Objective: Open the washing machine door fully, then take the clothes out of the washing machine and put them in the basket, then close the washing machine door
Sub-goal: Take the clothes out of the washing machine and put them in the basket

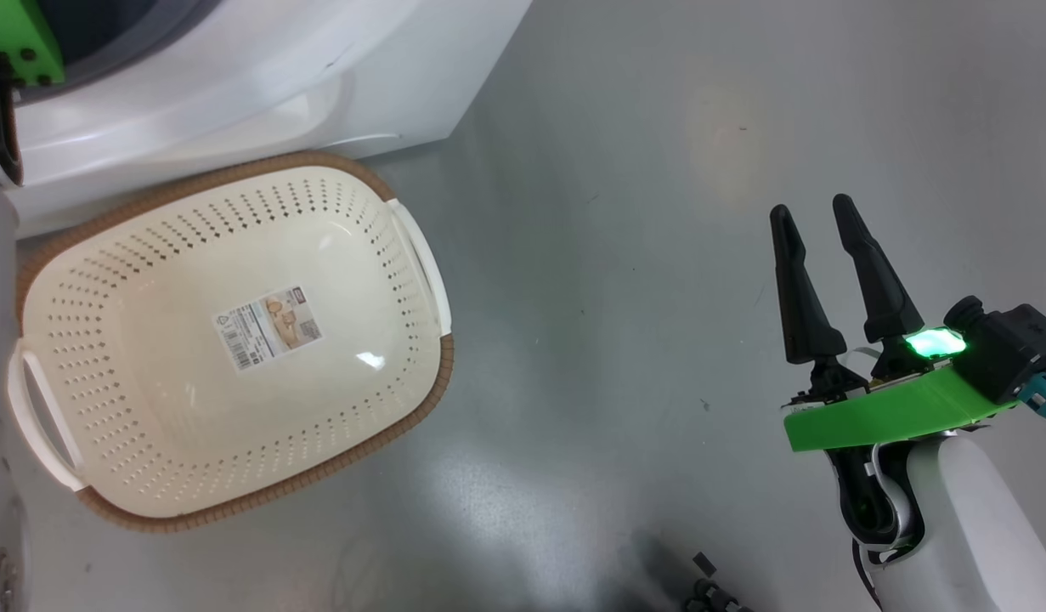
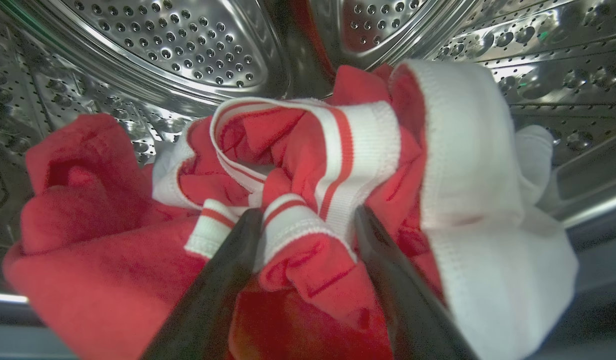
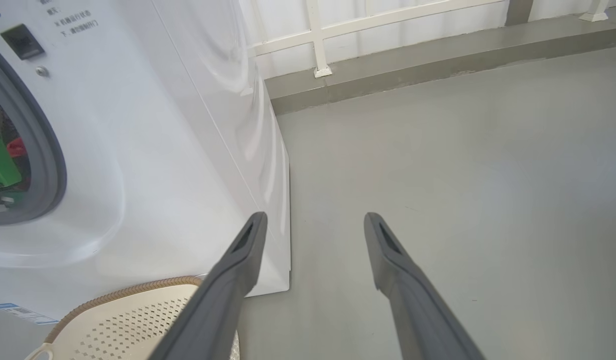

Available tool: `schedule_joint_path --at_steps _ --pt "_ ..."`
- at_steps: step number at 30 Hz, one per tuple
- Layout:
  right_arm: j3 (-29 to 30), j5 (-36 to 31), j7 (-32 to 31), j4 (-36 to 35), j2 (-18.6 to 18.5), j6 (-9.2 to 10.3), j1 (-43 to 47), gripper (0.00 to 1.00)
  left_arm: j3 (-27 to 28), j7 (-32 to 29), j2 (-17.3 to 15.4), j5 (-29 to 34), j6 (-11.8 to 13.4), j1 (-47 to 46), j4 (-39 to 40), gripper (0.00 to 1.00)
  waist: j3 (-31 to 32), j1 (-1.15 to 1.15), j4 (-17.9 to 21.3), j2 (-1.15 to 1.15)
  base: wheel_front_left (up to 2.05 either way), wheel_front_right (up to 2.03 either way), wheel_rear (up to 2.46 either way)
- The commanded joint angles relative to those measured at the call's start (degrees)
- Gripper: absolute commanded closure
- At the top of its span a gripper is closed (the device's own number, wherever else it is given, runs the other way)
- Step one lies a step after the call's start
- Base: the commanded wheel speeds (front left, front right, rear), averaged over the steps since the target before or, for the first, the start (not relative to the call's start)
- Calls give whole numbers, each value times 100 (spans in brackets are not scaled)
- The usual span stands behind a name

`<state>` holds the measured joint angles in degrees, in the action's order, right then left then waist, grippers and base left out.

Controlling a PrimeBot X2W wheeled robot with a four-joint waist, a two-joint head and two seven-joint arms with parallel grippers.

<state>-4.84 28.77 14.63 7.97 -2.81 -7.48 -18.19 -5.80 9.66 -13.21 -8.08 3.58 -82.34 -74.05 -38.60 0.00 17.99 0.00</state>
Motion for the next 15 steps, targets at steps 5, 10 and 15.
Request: schedule_joint_path --at_steps 5,10,15 --pt "-141 88 37 -156 -8 -1 3 0 -76 -101 -193 38 2 -36 57 100 56 0 -26 0 0 0 0" --pt "-152 71 37 -158 -8 -1 3 0 -118 -137 -166 1 -19 -9 38 100 111 0 -52 0 0 0 0" --pt "-119 19 37 -147 -8 -1 47 0 -56 75 -90 -148 -87 101 29 100 222 0 -127 0 0 0 0"
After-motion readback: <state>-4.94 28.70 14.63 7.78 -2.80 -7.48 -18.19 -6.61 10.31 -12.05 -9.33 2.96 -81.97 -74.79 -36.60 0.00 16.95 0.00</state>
